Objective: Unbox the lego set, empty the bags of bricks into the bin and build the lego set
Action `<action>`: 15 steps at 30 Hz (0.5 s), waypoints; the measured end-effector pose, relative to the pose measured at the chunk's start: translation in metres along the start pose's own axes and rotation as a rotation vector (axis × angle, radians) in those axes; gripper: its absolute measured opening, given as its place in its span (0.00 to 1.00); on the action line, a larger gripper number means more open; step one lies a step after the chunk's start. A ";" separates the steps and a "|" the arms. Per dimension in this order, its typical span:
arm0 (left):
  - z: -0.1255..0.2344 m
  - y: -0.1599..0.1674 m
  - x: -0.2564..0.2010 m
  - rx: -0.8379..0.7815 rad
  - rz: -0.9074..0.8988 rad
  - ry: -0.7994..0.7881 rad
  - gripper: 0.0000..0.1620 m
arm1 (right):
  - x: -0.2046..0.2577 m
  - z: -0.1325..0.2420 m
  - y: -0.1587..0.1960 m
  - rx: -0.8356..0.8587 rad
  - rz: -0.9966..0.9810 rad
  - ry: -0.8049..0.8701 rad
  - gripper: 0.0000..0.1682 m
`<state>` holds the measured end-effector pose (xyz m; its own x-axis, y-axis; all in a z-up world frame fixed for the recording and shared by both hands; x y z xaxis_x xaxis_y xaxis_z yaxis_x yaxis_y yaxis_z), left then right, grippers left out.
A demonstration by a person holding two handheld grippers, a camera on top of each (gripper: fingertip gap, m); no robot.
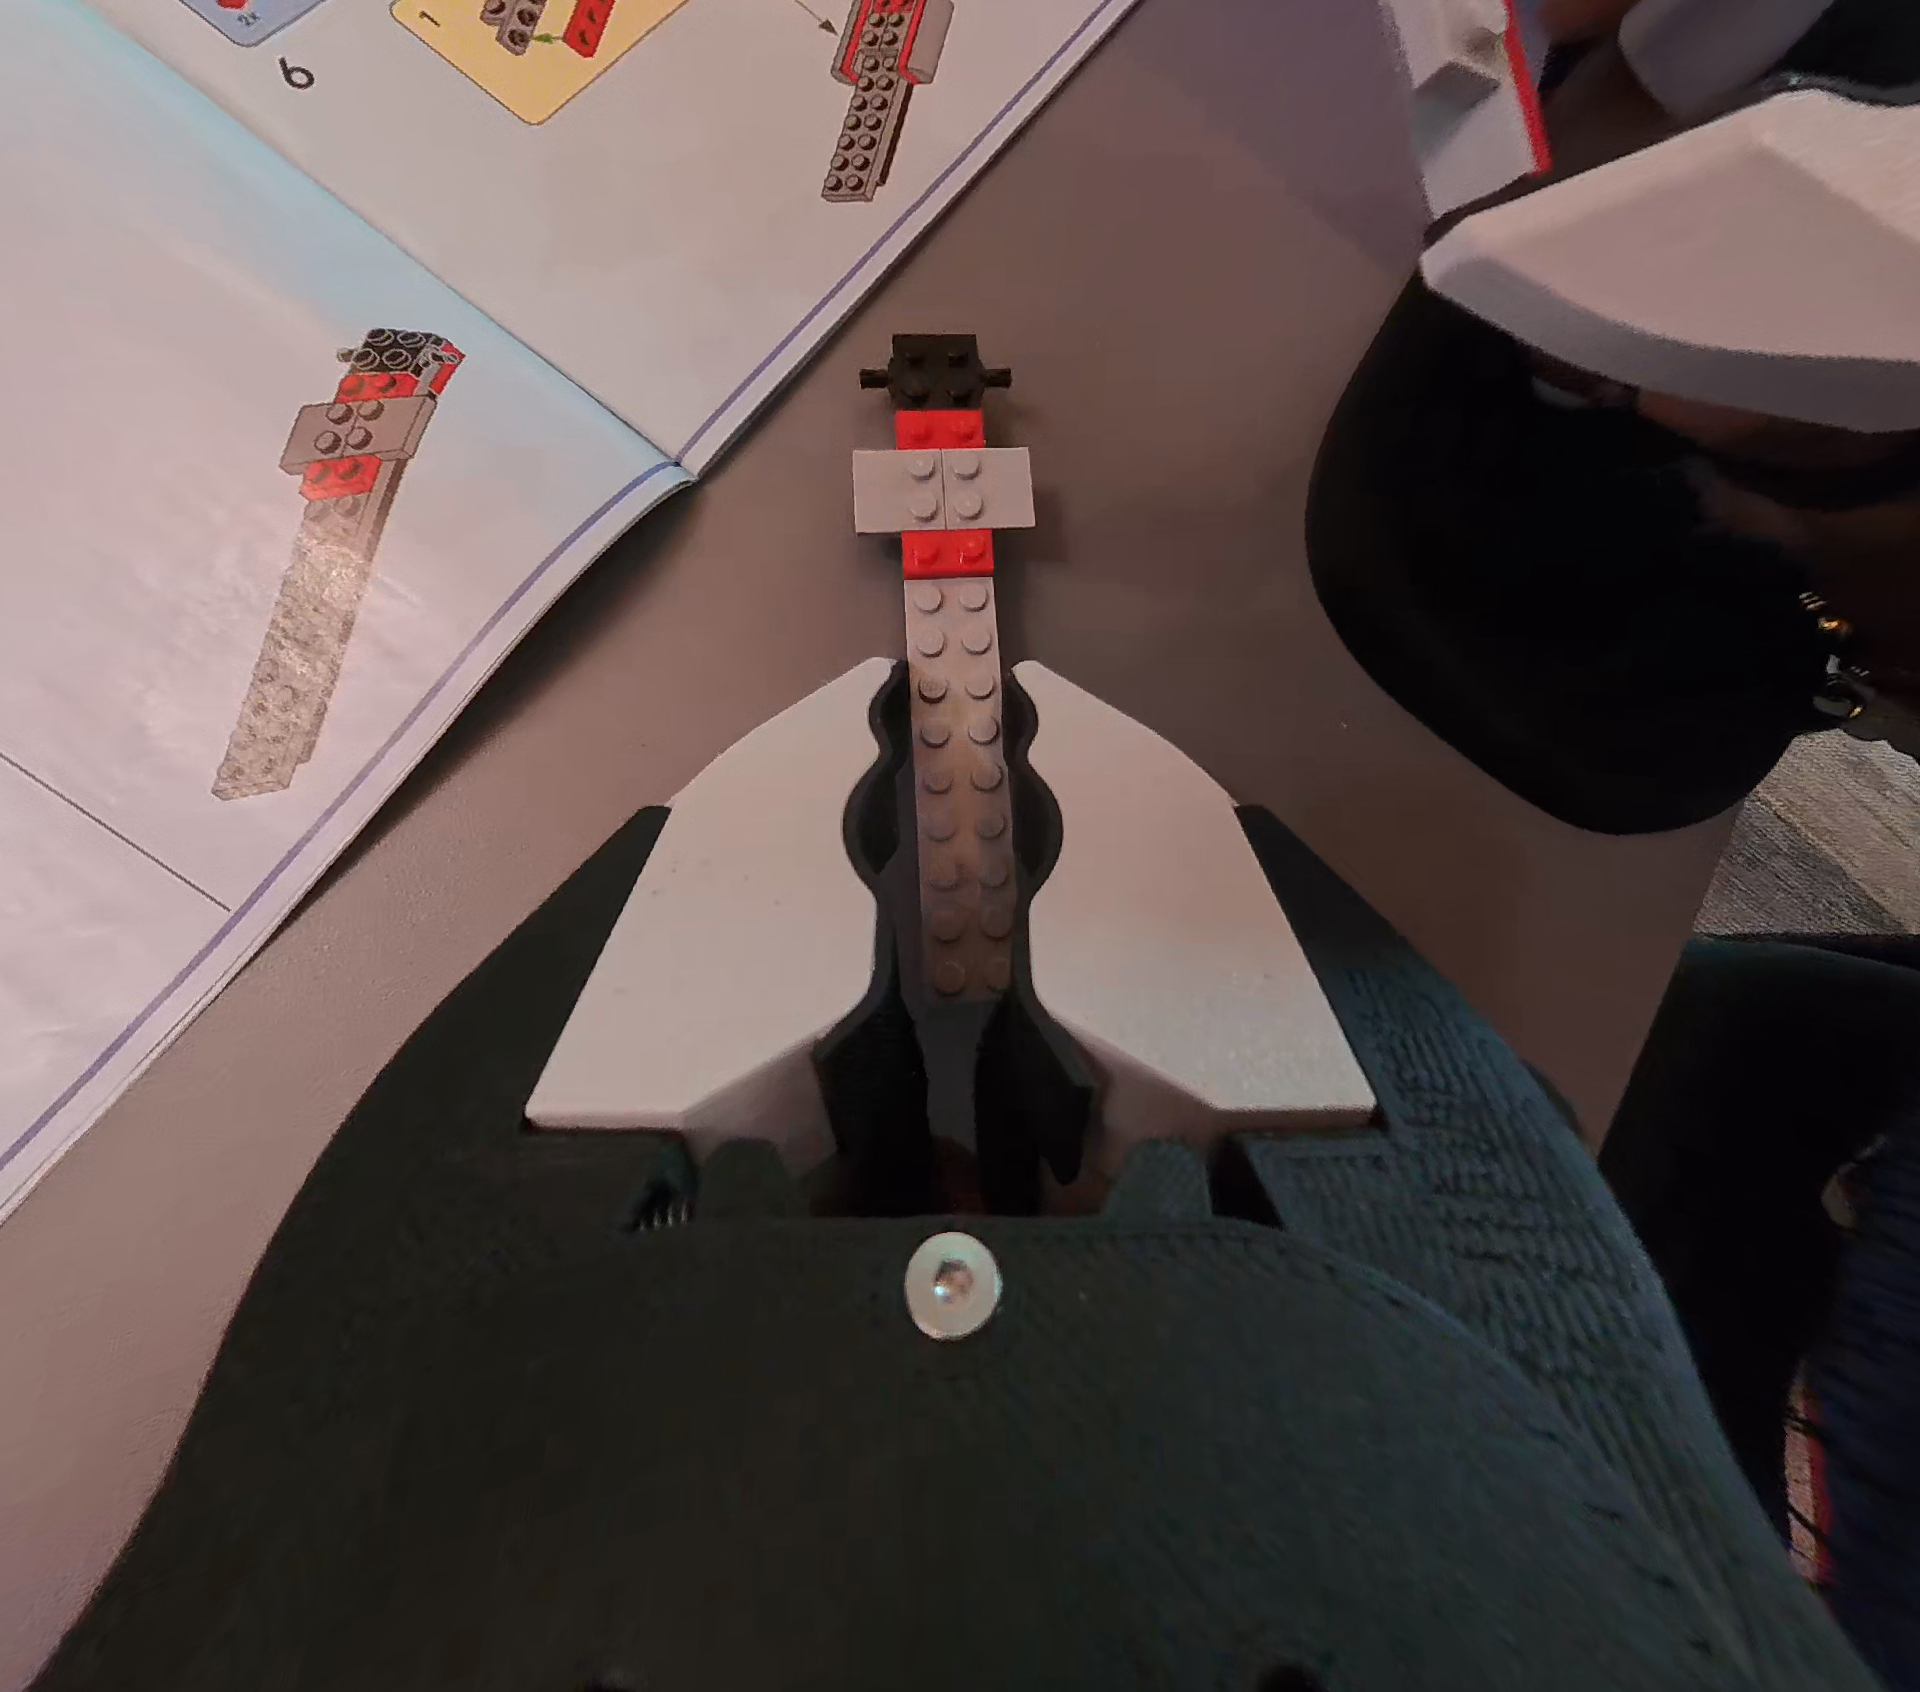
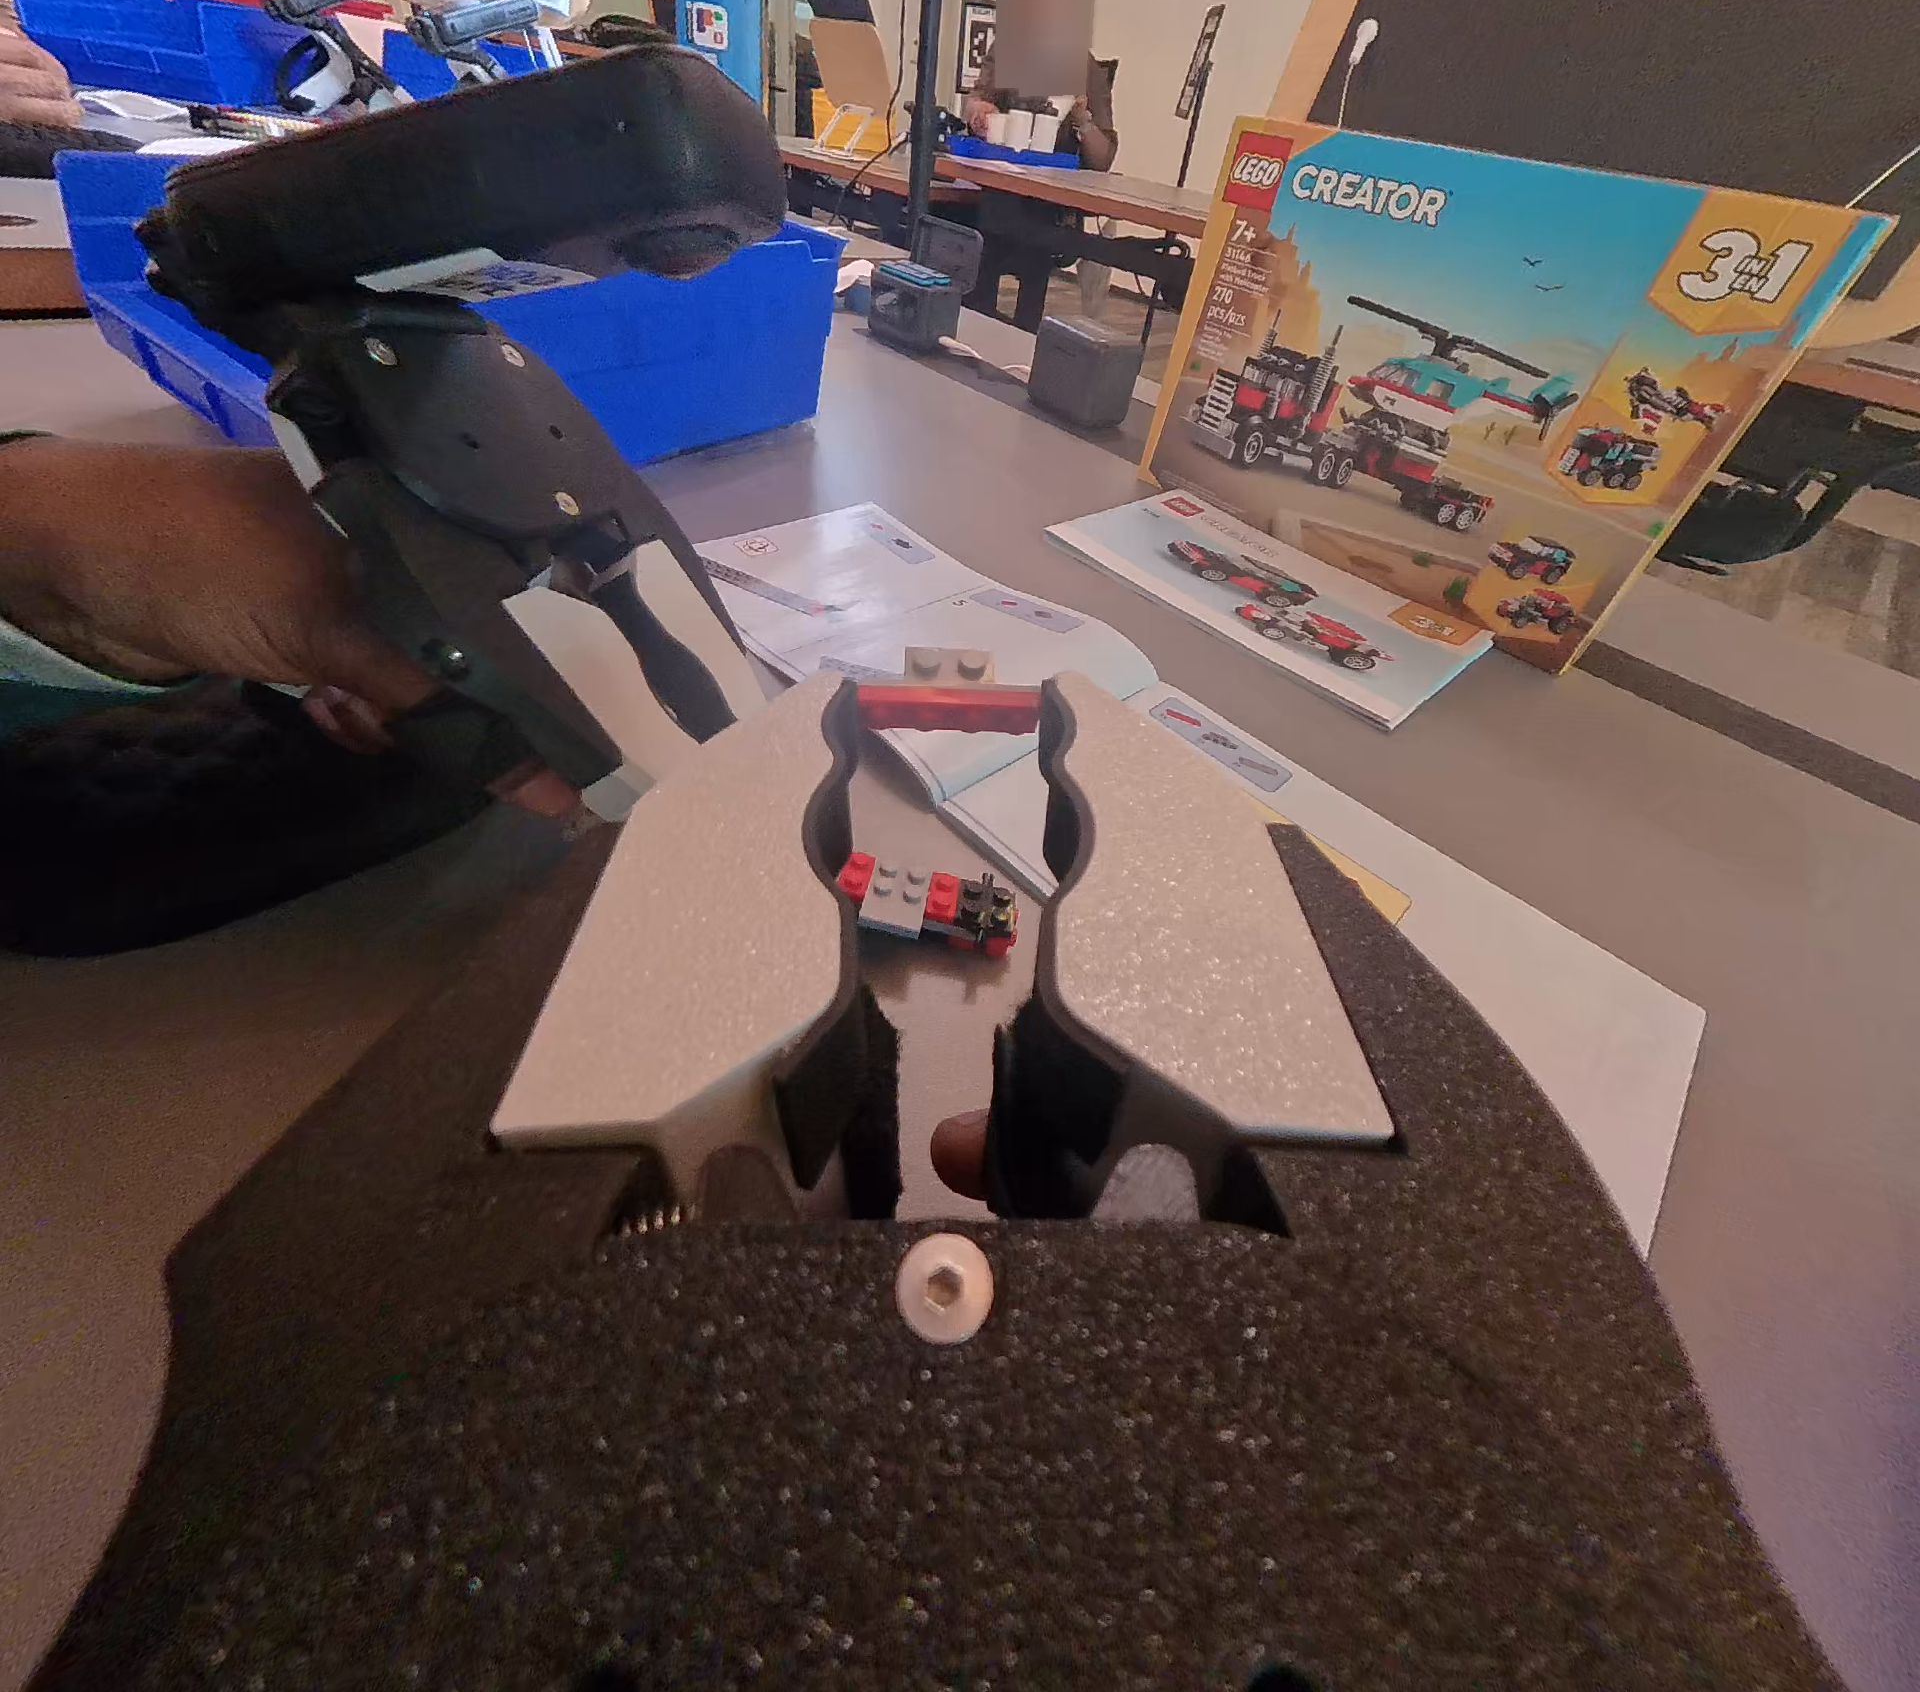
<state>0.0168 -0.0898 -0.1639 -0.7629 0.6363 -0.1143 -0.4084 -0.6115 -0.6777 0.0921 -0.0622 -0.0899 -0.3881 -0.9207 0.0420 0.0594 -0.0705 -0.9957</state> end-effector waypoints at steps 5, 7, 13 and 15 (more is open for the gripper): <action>0.006 -0.004 -0.001 -0.046 0.043 0.039 0.23 | 0.002 0.002 -0.002 -0.019 -0.005 -0.030 0.20; 0.015 -0.012 -0.005 -0.135 0.080 0.106 0.24 | 0.006 0.005 -0.005 -0.048 -0.001 -0.070 0.20; 0.060 -0.051 -0.023 -0.595 0.405 0.620 0.15 | 0.020 0.008 -0.011 -0.013 0.127 -0.208 0.20; 0.064 -0.055 -0.026 -0.625 0.428 0.680 0.10 | 0.023 0.007 -0.009 0.059 0.260 -0.214 0.20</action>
<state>0.0273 -0.1032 -0.0776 -0.2572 0.6736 -0.6929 0.3158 -0.6190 -0.7191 0.0892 -0.0856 -0.0789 -0.1517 -0.9700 -0.1897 0.1865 0.1604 -0.9693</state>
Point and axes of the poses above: each gripper's, where its closed fingertips meet, z back along the fingers, y out of its underside, x = y × z across the jaws, the point moved 3 cm from there along z, back along the fingers, and after that the axes turned 10 degrees about -z, right-handed, at the moved point
